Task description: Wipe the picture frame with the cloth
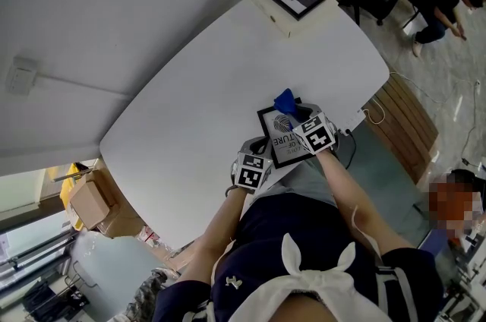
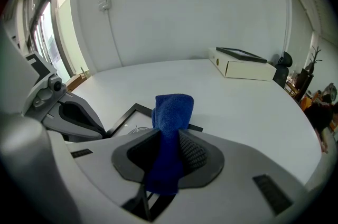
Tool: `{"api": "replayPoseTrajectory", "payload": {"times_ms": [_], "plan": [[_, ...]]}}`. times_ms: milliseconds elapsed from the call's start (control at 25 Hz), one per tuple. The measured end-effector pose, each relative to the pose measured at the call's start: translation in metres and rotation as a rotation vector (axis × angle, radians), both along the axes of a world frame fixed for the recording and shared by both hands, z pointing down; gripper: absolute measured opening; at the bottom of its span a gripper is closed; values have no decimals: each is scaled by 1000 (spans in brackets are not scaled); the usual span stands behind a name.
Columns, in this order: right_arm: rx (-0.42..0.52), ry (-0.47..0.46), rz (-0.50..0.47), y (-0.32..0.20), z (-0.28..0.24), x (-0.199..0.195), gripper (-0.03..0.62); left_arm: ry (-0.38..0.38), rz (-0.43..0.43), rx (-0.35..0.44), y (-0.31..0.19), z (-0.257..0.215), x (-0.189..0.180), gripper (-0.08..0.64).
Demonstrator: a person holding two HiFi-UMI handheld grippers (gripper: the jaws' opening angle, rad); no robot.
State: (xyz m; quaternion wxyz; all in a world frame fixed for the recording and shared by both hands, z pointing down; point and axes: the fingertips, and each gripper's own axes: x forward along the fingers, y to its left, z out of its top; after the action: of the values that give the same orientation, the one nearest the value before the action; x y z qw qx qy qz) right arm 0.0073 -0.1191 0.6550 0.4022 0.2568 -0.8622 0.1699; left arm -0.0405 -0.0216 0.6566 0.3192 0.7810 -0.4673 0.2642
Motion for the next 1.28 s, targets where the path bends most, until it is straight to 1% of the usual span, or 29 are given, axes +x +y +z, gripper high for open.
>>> {"api": "replayPoseTrajectory", "payload": {"times_ms": [920,1280], "plan": [[-29,-19,1,17,0,8,92,5,-1,0,0,0,1,5],[-47,-29,6,20,2,4,92,5,-2,2,0,1,0,5]]}}
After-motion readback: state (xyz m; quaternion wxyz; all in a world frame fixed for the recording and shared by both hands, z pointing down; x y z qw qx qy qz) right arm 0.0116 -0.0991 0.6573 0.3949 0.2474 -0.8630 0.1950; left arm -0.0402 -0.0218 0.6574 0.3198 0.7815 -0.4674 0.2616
